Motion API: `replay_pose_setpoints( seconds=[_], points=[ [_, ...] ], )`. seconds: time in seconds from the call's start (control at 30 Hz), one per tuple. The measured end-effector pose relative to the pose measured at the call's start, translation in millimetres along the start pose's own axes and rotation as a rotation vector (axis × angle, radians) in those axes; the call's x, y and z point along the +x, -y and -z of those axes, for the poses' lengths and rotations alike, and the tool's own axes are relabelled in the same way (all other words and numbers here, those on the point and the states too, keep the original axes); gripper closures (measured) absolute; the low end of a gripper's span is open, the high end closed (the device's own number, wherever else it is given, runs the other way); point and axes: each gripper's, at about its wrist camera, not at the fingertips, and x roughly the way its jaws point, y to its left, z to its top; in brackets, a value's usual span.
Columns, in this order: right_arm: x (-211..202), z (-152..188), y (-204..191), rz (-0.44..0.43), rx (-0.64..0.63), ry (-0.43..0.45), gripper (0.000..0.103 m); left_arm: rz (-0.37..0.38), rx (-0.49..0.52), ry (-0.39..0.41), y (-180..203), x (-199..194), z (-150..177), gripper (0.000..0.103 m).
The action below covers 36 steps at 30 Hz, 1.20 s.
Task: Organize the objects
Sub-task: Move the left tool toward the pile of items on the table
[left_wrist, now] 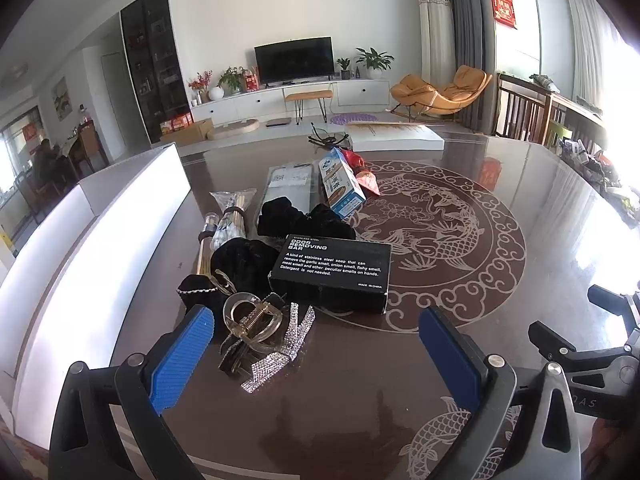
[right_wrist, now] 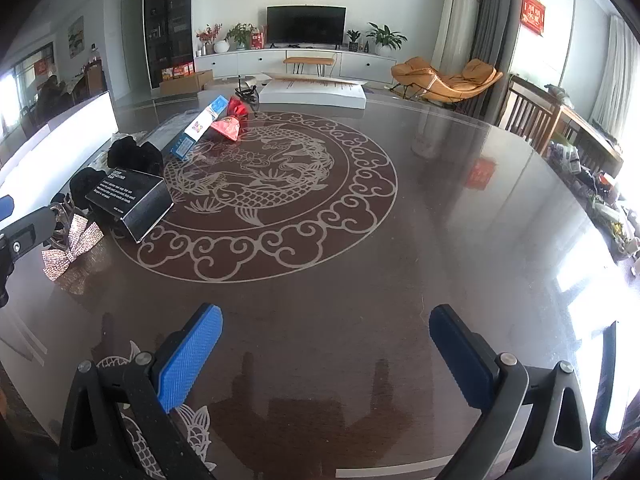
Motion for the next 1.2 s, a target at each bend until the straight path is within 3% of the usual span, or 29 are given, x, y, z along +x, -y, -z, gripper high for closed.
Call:
replay_pose_setpoints(
  seconds=[0.5,0.77,1.03,1.2],
  points=[
    [-8,-3,-1,0.0,0.003,0.051,0.0,-0.015,-0.024,0.005,-12,4,2,0.0],
    [-15,-4,0,-0.007,0.011,0.09,0.0,-0.011,0.012,-0.001,-11,11,9,0.0],
    [-4,-2,-5,-0.006,-0.008,0.049,0.0,-0.031,0.038,-0.014,-8,22,16,0.0],
    [19,2,-5,-0.021,-0.008,-0.077,0.0,-0.037,0.032,-0.02,-10,29,18,0.0]
  ],
)
